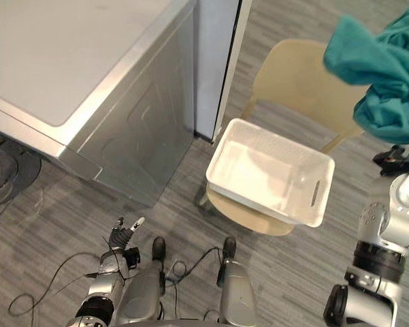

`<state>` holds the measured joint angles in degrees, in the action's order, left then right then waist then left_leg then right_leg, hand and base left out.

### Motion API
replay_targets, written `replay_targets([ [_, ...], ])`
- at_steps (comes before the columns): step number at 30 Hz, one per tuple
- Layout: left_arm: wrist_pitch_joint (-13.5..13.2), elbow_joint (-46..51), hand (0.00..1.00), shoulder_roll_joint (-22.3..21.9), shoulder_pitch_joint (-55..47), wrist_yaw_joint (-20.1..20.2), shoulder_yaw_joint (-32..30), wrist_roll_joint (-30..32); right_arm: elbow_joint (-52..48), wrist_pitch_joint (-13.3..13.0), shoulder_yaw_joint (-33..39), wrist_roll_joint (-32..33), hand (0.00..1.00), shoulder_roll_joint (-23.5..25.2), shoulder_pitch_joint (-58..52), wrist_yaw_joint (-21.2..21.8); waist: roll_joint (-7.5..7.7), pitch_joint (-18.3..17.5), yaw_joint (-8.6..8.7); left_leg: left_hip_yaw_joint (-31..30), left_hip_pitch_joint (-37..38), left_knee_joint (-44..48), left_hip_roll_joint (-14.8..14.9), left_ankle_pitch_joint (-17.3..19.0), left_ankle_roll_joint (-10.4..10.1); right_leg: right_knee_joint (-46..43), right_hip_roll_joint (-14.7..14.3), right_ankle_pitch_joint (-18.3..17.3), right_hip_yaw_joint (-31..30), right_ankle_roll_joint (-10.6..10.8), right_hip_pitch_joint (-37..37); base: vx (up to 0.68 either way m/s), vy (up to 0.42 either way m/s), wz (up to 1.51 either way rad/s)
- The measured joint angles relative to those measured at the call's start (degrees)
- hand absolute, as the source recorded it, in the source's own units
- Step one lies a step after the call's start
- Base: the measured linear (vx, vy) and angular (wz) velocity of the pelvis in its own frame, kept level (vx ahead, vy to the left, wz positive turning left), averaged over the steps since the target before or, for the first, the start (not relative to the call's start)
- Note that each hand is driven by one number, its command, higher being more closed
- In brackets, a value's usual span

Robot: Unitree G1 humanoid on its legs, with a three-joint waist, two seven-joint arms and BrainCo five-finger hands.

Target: Pick up the laundry basket with both hands and put the clothes into the washing machine.

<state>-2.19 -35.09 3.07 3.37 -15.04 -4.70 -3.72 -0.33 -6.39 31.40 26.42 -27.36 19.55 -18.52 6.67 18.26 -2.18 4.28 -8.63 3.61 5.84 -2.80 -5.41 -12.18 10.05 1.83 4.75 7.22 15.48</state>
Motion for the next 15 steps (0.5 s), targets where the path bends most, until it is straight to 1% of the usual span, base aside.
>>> replay_targets([
  [1, 0.10, 1.93, 0.00, 0.00, -0.98, 0.13, 1.17, 0.08, -1.03, -0.06, -0.79, -0.08, 1.00, 0.32, -1.81, 0.39, 0.20, -2.01, 0.25, 0.53, 1.24, -0.58, -0.04, 0.08, -0.03, 0.71, -0.06, 0.11, -0.40, -0.02, -0.92, 0.09, 0.011, -0.14],
  [2, 0.24, 3.09, 0.00, 0.03, -1.42, 0.13, 2.02, 0.08, -1.09, -0.06, -1.16, -0.09, 1.00, 0.32, -2.39, 0.97, 0.19, -2.94, 0.66, 0.67, 1.86, -0.85, -0.06, 0.14, 0.02, 1.17, -0.09, 0.22, -0.50, -0.01, -1.57, 0.10, 0.018, -0.18],
  [3, 0.30, 5.83, 0.00, 0.12, -2.29, 0.34, 3.07, 0.07, -1.18, -0.07, -2.59, -0.32, 1.00, 0.33, -3.28, 2.08, 0.25, -4.77, 1.48, 0.93, 2.95, -1.06, -0.07, 0.50, 0.01, 2.24, -0.23, 0.52, -0.79, -0.02, -2.79, 0.09, 0.027, -0.24],
  [5, 0.28, 9.31, 0.00, 0.24, -2.49, 1.29, 4.81, 0.02, -1.27, -0.08, -4.65, -1.99, 1.00, 0.35, -4.18, 3.85, 0.11, -6.91, 1.55, 2.34, 5.07, -1.05, 0.11, 1.68, -0.11, 3.89, -0.91, 1.26, -2.66, -0.11, -4.38, 0.08, 0.032, -0.52],
  [6, 0.26, 11.59, 0.00, 0.48, -2.26, 1.60, 5.71, 0.00, -1.48, -0.07, -6.29, -2.47, 1.00, 0.35, -4.38, 5.15, -0.01, -8.37, 2.01, 3.35, 5.98, -0.94, 0.21, 2.22, -0.03, 5.04, -1.22, 1.76, -3.80, 0.03, -5.05, 0.06, 0.028, -0.58],
  [7, 0.04, 14.12, 0.00, 0.64, -2.06, 1.94, 6.58, -0.09, -2.47, -0.04, -7.82, -2.90, 1.00, 0.37, -4.71, 6.38, -0.27, -9.39, 3.01, 3.93, 6.91, -0.92, 0.21, 2.82, 0.03, 6.14, -1.33, 2.16, -4.50, 0.10, -6.05, 0.05, 0.028, -0.46],
  [9, -0.27, 17.20, 0.00, 0.60, -1.95, 2.43, 7.21, -0.10, -4.84, -0.03, -9.57, -3.62, 1.00, 0.43, -5.97, 7.56, -0.62, -10.64, 3.59, 5.19, 8.12, -0.86, 0.17, 3.47, 0.02, 6.84, -1.46, 2.42, -5.76, 0.30, -6.67, 0.05, 0.038, -0.40],
  [10, -0.31, 19.48, 0.00, 0.62, -1.38, 2.37, 7.77, -0.12, -6.67, -0.02, -10.29, -3.99, 1.00, 0.83, -6.78, 8.85, -0.95, -11.11, 4.32, 6.05, 9.20, -0.73, 0.16, 4.02, 0.12, 7.56, -1.58, 2.71, -6.59, 0.39, -7.64, 0.05, 0.044, -0.45],
  [11, -0.34, 20.82, 0.00, 0.63, -0.41, 2.29, 8.51, -0.12, -7.95, -0.02, -10.83, -3.99, 1.00, 1.27, -7.27, 9.37, -1.21, -11.59, 4.67, 6.77, 9.87, -0.58, 0.16, 4.38, 0.14, 7.90, -1.64, 2.84, -7.21, 0.46, -8.02, 0.05, 0.044, -0.43],
  [12, -0.39, 22.03, 0.00, 0.76, 0.87, 2.29, 9.57, -0.16, -9.13, -0.02, -11.16, -4.01, 1.00, 1.78, -8.10, 9.98, -1.44, -12.24, 4.71, 7.43, 10.38, -0.58, 0.16, 4.68, 0.09, 8.34, -1.80, 3.07, -8.01, 0.52, -8.26, 0.04, 0.037, -0.42],
  [14, -0.95, 25.64, 0.00, 1.30, 4.60, 2.15, 12.07, -0.86, -10.67, -0.01, -12.86, -4.07, 1.00, 3.96, -8.98, 11.49, -1.95, -13.88, 5.37, 9.03, 11.47, -0.48, 0.17, 5.26, 0.10, 8.52, -2.07, 3.32, -9.62, 0.52, -8.39, 0.04, 0.029, -0.41],
  [15, -1.15, 26.55, 0.00, 1.37, 5.47, 2.15, 12.70, -1.20, -10.81, 0.04, -13.52, -4.07, 1.00, 4.49, -9.00, 11.55, -2.11, -14.25, 5.68, 9.42, 11.70, -0.41, 0.17, 5.43, 0.16, 8.52, -2.11, 3.33, -9.92, 0.53, -8.44, 0.03, 0.028, -0.31],
])
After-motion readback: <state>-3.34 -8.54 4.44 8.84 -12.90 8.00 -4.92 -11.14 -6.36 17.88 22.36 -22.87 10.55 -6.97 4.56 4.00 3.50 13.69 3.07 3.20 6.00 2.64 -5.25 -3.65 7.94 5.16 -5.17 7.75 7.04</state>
